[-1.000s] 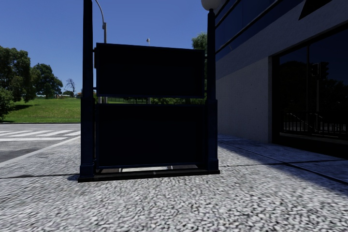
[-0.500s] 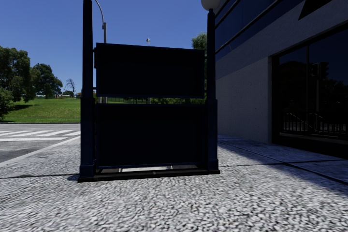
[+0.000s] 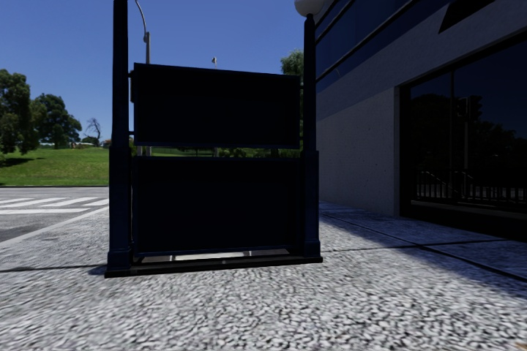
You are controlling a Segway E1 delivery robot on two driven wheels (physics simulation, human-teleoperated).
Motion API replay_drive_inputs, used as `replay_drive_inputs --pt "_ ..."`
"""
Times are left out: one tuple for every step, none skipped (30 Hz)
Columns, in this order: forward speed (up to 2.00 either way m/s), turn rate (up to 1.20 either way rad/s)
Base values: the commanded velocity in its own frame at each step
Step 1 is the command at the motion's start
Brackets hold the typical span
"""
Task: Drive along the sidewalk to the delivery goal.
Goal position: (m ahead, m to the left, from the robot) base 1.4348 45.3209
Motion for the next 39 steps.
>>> replay_drive_inputs --pt "0.0 -0.26" --pt "0.0 -0.26" --pt "0.0 -0.26" --pt "0.0 -0.26" --pt "0.0 -0.26" --pt "0.0 -0.26" --pt "0.0 -0.26" --pt "0.0 -0.26" --pt "0.0 -0.26" --pt "0.0 -0.26" --pt "0.0 -0.26" --pt "0.0 -0.26" --pt "0.0 -0.26" --pt "0.0 -0.26" --pt "0.0 -0.27" --pt "0.0 -0.29" --pt "0.0 -0.29" --pt "0.0 -0.29" --pt "0.11 -0.3" --pt "0.22 -0.3" --pt "0.22 -0.3" --pt "0.37 -0.31" --pt "0.68 -0.31" --pt "0.87 -0.32" --pt "0.93 -0.33" --pt "0.93 -0.33" --pt "0.95 -0.34" --pt "0.99 -0.34" --pt "1.13 -0.35" --pt "1.17 -0.35" --pt "1.18 -0.35" --pt "1.18 -0.35" --pt "1.18 -0.36" --pt "1.18 -0.38" --pt "1.18 -0.38" --pt "1.18 -0.4" --pt "1.18 -0.42" --pt "1.18 -0.43" --pt "1.18 -0.43"
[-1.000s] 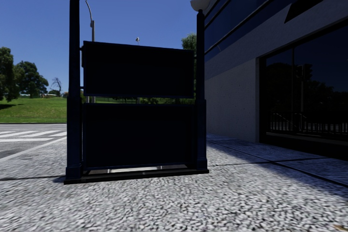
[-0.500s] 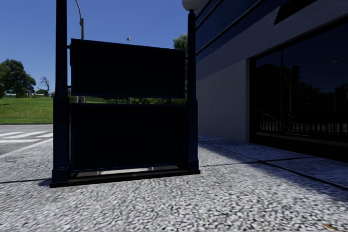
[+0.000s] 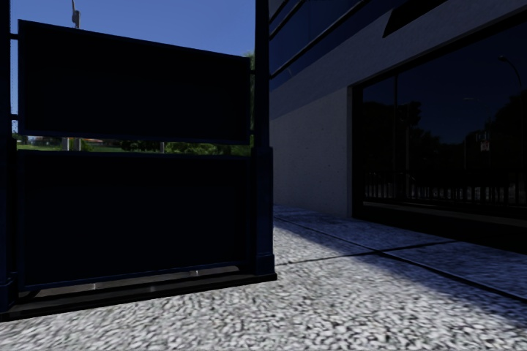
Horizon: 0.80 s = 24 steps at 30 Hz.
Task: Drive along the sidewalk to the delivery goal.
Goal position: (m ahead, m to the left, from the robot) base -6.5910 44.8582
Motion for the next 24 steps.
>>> replay_drive_inputs --pt "1.18 -0.44" --pt "1.19 -0.44" --pt "1.19 -0.44" --pt "1.19 -0.44" --pt "1.19 -0.44" --pt "1.19 -0.45" --pt "1.19 -0.47" --pt "1.19 -0.53" --pt "1.19 -0.53" --pt "1.19 -0.56" --pt "1.19 -0.56" --pt "1.19 -0.56" --pt "1.19 -0.56" --pt "1.19 -0.57" --pt "1.19 -0.57" --pt "1.19 -0.57" --pt "1.19 -0.57" --pt "1.19 -0.57" --pt "1.19 -0.57" --pt "1.19 -0.57" --pt "1.2 -0.57" --pt "1.2 -0.39" --pt "1.2 0.0" --pt "1.2 0.0"
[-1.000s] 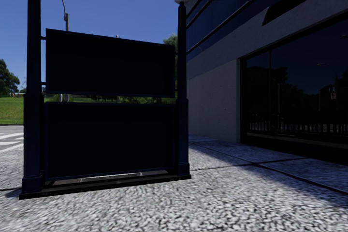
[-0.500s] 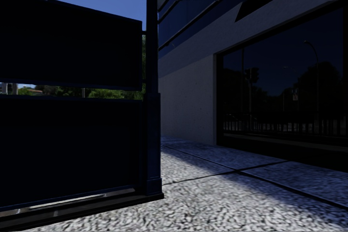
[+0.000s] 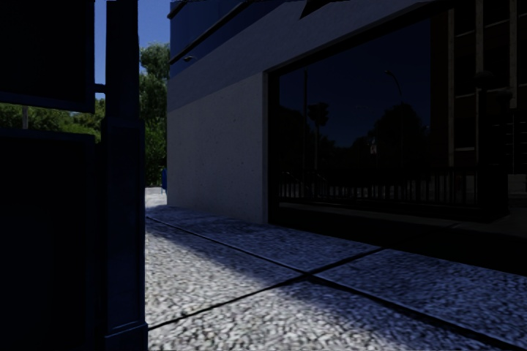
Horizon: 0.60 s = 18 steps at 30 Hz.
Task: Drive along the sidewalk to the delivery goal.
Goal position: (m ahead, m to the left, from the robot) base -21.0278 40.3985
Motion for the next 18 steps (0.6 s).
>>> replay_drive_inputs --pt "1.21 0.0" --pt "1.22 0.0" --pt "1.22 0.0" --pt "1.26 0.0" --pt "1.29 0.0" --pt "1.3 0.0" --pt "1.3 0.0" --pt "1.3 0.0" --pt "1.3 0.0" --pt "1.3 0.01" --pt "1.3 0.01" --pt "1.3 0.21" --pt "1.3 0.41" --pt "1.3 0.5" --pt "1.3 0.5" --pt "1.3 0.52" --pt "1.3 0.53" --pt "1.3 0.53"
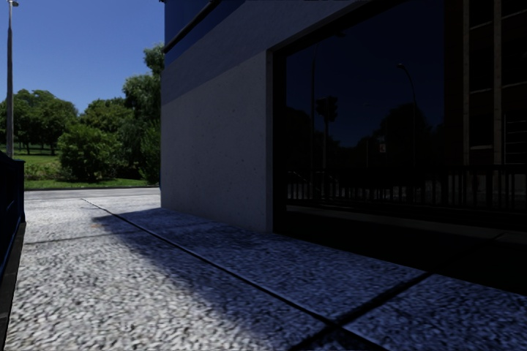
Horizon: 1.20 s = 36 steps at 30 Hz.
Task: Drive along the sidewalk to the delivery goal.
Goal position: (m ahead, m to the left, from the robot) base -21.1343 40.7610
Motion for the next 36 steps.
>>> replay_drive_inputs --pt "1.3 0.53" --pt "1.3 0.53" --pt "1.3 0.53" --pt "1.3 0.53" --pt "1.3 0.53" --pt "1.3 0.53" --pt "1.3 0.53" --pt "1.3 0.53" --pt "1.31 0.53" --pt "1.31 0.53" --pt "1.31 0.53" --pt "1.31 0.53" --pt "1.32 0.53" --pt "1.32 0.53" --pt "1.34 0.53" --pt "1.36 0.53" --pt "1.37 0.53" --pt "1.37 0.53" --pt "1.37 0.53" --pt "1.39 0.53" --pt "1.42 0.53" --pt "1.42 0.53" --pt "1.45 0.49" --pt "1.46 0.46" --pt "1.47 0.46" --pt "1.47 0.46" --pt "1.48 0.45" --pt "1.49 0.45" --pt "1.51 0.45" --pt "1.51 0.45" --pt "1.54 0.45" --pt "1.55 0.45" --pt "1.55 0.45" --pt "1.56 0.45" --pt "1.56 0.45" --pt "1.56 0.45"
